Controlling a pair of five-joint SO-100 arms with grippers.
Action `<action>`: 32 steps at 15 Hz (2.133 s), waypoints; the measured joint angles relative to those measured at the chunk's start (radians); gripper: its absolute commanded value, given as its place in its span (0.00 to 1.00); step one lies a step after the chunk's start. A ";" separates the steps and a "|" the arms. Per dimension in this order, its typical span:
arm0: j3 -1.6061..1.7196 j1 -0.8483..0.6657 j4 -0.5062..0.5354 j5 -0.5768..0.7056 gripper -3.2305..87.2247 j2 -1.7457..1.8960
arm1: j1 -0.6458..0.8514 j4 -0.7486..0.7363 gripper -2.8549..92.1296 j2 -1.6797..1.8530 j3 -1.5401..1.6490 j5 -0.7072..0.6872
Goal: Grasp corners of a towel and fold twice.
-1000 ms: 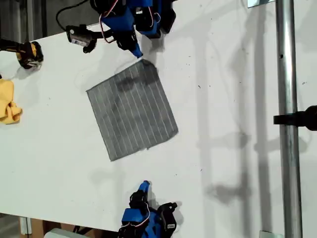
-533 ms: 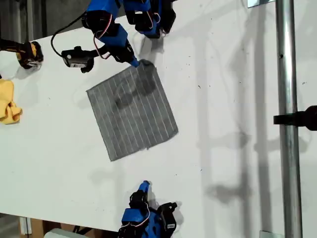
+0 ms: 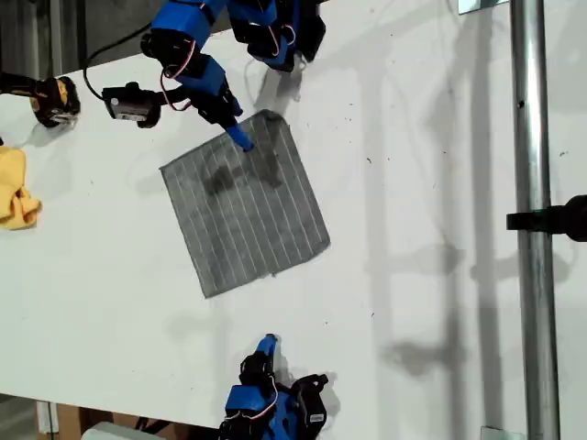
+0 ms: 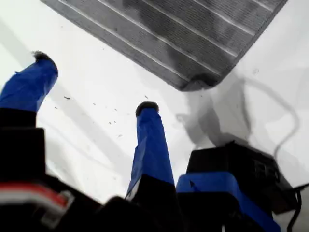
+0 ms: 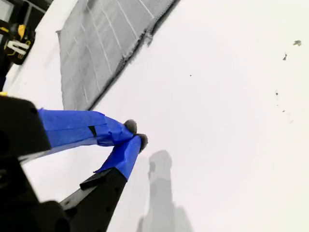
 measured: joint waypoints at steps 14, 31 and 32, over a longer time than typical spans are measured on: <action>0.000 -0.002 0.000 0.014 0.01 0.000 | -0.074 -0.311 0.41 -0.038 0.459 0.238; 0.000 -0.002 0.009 0.014 0.01 0.000 | 0.158 -0.669 0.35 -0.290 0.675 0.166; 0.000 -0.002 0.009 0.014 0.01 0.000 | 0.158 -0.673 0.31 -0.314 0.652 0.161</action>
